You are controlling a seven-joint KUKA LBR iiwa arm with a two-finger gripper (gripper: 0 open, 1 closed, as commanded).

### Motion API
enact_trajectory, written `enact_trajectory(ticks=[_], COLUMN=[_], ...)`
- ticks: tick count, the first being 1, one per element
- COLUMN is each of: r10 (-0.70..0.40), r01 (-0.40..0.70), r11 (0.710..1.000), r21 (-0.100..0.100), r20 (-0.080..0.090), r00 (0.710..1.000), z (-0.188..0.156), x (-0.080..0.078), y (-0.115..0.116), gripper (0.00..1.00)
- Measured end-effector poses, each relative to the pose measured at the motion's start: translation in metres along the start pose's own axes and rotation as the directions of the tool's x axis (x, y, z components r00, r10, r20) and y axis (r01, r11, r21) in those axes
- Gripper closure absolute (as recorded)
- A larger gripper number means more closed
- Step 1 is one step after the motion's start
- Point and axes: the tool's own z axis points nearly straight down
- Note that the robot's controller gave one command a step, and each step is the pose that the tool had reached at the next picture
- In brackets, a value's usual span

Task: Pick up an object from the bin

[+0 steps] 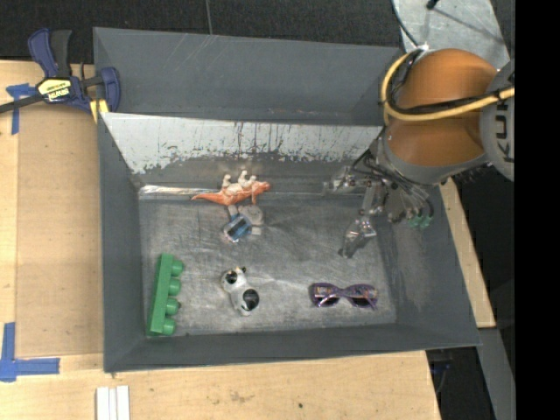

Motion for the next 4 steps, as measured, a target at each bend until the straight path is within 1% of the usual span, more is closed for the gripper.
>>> enact_trajectory(ticks=[1,2,3,4], r10=[-0.162,0.014,-0.032,0.116], r01=[0.162,-0.014,0.032,-0.116], r11=[0.987,1.000,0.999,0.993], r21=[-0.003,-0.001,0.001,0.003], r20=[-0.008,-0.006,0.003,0.017], r00=[0.987,1.000,0.999,0.993], z=[0.031,0.042,0.121,0.116], x=[0.064,0.068,0.090,0.082], y=[-0.011,-0.061,-0.053,-0.046], gripper=[0.00,0.00,0.00,1.00])
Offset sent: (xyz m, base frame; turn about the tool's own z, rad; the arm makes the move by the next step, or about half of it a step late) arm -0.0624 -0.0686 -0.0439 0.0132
